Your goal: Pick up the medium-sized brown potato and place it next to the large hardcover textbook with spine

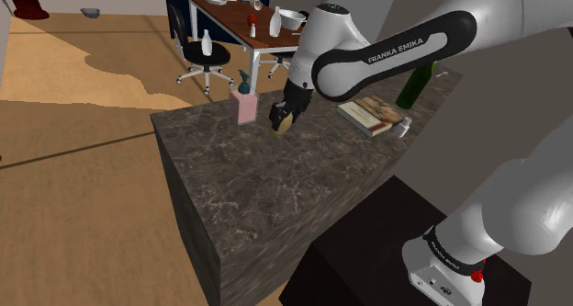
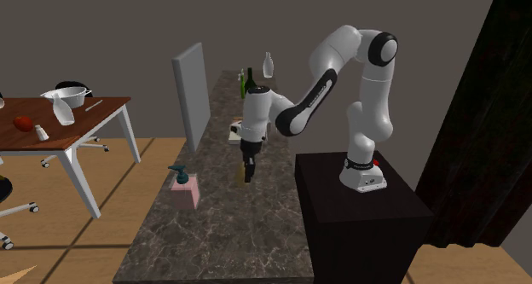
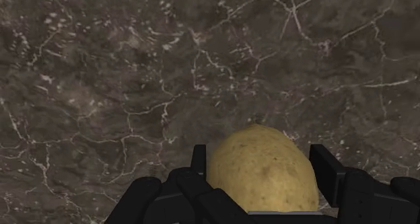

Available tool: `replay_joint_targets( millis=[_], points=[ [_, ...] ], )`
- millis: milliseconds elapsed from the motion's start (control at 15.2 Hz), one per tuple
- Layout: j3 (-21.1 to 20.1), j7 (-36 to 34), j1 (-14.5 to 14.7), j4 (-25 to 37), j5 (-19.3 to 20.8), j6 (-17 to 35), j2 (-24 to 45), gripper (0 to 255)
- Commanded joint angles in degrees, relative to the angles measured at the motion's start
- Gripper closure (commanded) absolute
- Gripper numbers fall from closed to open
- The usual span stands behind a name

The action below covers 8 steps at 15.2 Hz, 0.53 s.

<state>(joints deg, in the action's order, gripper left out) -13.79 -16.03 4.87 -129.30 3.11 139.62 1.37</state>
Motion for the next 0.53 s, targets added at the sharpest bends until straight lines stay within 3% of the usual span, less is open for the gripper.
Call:
replay_joint_targets(
  millis=[0,462],
  points=[
    [0.01,0.38,-0.04,0.45,-0.42,-1.34,-0.9,255],
    [5.07,12.28,-4.92,-1.84,-3.28,-0.76,-2.83,255]
  ],
)
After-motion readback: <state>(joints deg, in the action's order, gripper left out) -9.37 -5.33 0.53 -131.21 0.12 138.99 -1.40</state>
